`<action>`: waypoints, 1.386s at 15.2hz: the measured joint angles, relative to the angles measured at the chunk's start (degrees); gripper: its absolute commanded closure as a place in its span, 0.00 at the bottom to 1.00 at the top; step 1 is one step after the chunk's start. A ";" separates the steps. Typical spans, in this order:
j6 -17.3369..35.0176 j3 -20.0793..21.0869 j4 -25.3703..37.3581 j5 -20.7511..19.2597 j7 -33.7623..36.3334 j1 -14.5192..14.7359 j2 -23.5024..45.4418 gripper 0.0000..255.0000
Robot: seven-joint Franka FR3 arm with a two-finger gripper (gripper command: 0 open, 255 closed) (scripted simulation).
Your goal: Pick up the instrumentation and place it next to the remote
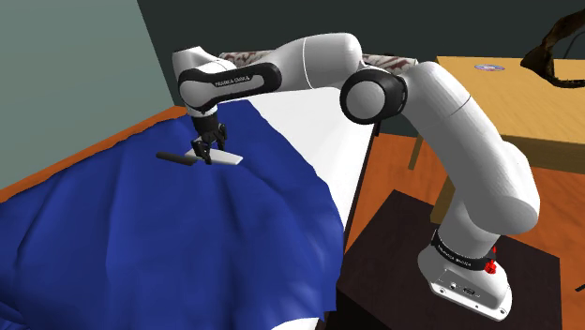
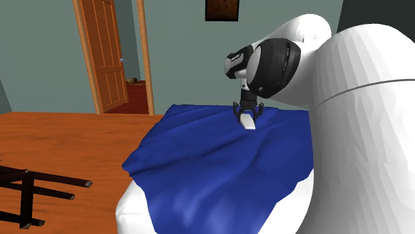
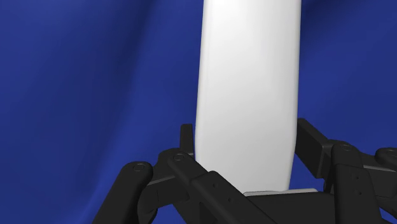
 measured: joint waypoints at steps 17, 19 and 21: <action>7.08 -0.23 -6.22 -0.38 0.47 -0.68 0.96 0.00; 7.09 -0.23 -6.22 -0.38 0.47 -0.69 0.95 0.00; 7.09 -0.23 -6.23 -0.38 0.47 -0.69 0.94 0.00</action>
